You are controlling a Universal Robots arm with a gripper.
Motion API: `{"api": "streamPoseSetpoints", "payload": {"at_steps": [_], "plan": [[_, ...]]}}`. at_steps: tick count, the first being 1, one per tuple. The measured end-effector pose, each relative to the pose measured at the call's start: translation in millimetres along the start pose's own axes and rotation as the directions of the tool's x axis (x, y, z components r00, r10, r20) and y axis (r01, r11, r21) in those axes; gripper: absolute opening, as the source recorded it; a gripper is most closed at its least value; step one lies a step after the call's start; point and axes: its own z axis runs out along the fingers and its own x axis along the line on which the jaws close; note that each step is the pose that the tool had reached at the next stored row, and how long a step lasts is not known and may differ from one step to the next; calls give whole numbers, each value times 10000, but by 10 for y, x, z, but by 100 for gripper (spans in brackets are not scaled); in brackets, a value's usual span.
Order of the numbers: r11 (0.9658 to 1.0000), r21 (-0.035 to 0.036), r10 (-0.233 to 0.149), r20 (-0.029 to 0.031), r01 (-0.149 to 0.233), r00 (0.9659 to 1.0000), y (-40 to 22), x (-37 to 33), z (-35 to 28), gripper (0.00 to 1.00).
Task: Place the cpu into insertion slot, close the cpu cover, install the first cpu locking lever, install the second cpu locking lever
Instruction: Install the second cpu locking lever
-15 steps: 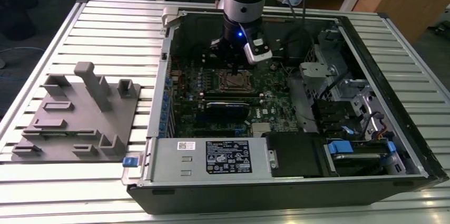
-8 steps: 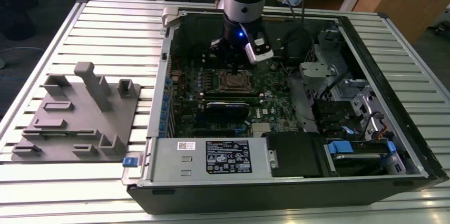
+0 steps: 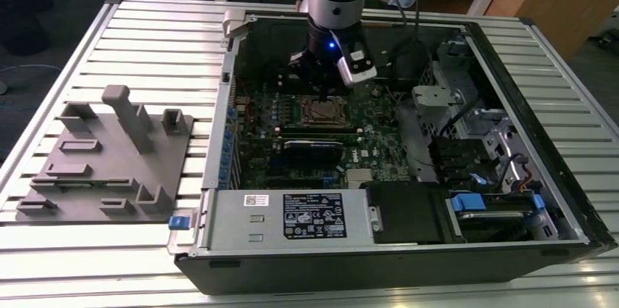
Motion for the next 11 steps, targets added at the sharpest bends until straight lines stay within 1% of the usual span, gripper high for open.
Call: {"api": "streamPoseSetpoints", "payload": {"at_steps": [1, 3, 11], "plan": [[10000, -1, 0, 1, 0, 10000, 0, 0, 0, 10], [10000, 3, 0, -1, 0, 10000, 1, 0, -22, 10], [10000, 1, 0, 0, 0, 10000, 1, 0, -27, 10]]}}
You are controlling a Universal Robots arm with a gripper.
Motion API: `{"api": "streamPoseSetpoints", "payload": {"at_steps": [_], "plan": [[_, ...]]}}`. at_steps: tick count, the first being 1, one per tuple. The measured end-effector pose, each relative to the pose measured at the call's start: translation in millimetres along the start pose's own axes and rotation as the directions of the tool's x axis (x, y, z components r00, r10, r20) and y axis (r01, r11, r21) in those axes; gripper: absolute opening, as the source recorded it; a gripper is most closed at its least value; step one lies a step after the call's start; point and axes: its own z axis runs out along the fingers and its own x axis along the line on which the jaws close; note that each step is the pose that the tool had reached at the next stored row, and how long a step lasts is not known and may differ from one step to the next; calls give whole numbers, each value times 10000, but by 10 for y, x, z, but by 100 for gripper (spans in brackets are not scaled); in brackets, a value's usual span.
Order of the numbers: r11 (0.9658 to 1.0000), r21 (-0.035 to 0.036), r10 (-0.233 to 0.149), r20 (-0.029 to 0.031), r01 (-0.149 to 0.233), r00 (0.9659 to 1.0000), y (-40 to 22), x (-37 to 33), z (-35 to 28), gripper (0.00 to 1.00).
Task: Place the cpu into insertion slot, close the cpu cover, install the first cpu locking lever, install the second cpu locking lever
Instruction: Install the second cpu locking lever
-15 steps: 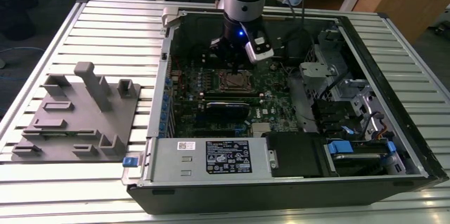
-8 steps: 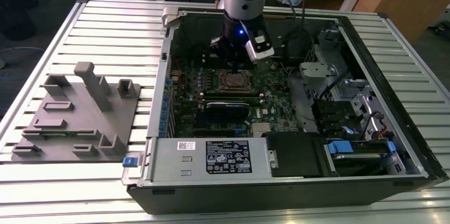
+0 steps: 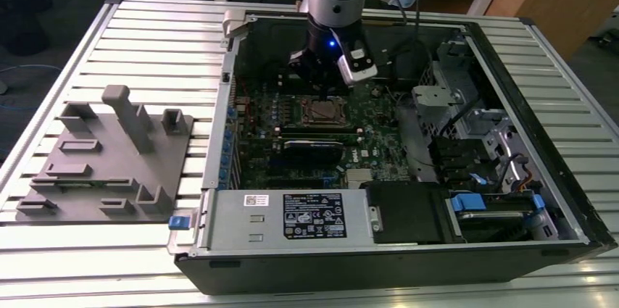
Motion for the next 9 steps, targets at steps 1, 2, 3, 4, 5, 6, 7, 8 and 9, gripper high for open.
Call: {"api": "streamPoseSetpoints", "payload": {"at_steps": [1, 2, 3, 4, 5, 6, 7, 8, 9], "plan": [[10000, 2, 0, -1, 0, 10000, 0, 0, -2, 10], [10000, 1, 0, -1, 0, 10000, 0, 0, -3, 10], [10000, 1, 0, -1, 0, 10000, 1, 0, -19, 10], [10000, 1, 0, -1, 0, 10000, 2, -1, -30, 10], [10000, 1, 0, -1, 0, 10000, 2, -1, -30, 10], [10000, 1, 0, -1, 0, 10000, 2, -1, -30, 10], [10000, 1, 0, 0, 0, 10000, 2, -1, -30, 10], [10000, 5, 0, -2, 0, 10000, 2, -1, -34, 10], [10000, 2, -1, -1, 1, 10000, 2, -1, -34, 10]]}}
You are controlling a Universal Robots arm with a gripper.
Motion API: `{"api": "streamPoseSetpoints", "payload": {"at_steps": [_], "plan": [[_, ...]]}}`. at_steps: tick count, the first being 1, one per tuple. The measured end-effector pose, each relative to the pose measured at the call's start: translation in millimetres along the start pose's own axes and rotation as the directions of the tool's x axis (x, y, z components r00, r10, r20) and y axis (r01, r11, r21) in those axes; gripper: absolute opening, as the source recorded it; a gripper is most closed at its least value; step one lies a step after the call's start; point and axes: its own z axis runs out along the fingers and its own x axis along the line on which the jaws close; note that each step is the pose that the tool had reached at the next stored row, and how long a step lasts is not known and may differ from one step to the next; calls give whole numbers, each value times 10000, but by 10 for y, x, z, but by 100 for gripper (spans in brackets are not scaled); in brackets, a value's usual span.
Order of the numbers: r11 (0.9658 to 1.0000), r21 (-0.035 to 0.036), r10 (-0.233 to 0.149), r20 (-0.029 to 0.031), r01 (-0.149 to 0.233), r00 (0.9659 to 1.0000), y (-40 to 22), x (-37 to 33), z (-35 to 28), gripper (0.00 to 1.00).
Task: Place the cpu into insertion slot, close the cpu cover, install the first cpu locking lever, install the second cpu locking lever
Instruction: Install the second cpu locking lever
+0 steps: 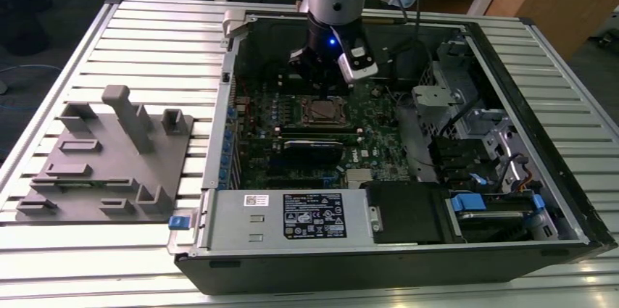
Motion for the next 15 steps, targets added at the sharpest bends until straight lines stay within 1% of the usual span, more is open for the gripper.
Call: {"api": "streamPoseSetpoints", "payload": {"at_steps": [6, 8, 15], "plan": [[10000, -1, 0, 1, 0, 10000, 0, 0, -2, 10], [10000, -1, 0, 1, 0, 10000, 3, -1, -43, 10], [10000, -1, 1, 1, -1, 10000, 4, -1, -61, 10]]}}
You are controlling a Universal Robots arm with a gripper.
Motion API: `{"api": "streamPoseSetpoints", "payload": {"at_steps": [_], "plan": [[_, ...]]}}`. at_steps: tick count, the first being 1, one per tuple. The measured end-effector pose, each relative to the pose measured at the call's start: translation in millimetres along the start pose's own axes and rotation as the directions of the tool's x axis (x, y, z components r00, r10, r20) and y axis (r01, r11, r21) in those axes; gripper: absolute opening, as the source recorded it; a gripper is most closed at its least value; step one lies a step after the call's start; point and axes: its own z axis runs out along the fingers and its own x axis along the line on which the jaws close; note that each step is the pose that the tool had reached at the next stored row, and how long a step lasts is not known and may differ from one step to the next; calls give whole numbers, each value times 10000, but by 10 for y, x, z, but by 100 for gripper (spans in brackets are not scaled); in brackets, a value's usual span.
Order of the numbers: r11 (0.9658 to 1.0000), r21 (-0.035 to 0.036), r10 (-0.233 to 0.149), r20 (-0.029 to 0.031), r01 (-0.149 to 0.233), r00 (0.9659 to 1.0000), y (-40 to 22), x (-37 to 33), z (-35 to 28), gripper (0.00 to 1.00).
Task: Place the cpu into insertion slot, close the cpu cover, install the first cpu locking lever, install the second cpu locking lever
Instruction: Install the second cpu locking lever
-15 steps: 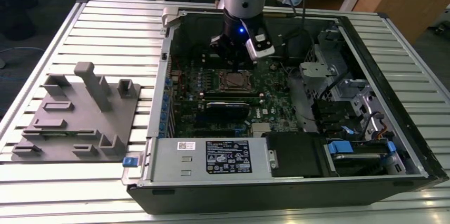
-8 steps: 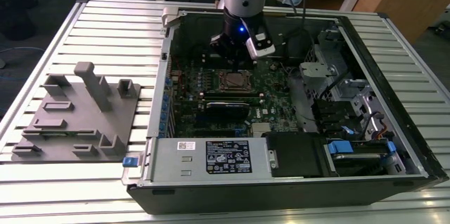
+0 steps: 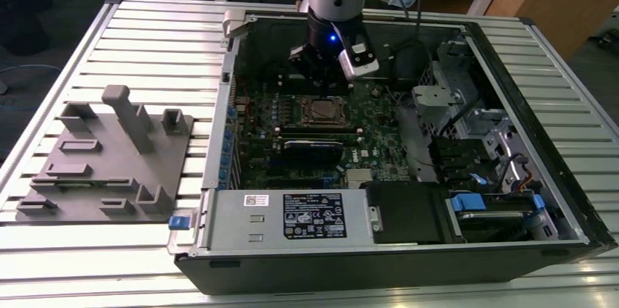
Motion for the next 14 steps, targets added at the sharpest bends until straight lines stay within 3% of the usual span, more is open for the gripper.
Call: {"api": "streamPoseSetpoints", "payload": {"at_steps": [14], "plan": [[10000, 0, 0, 0, 0, 10000, 3, -1, -48, 10]]}}
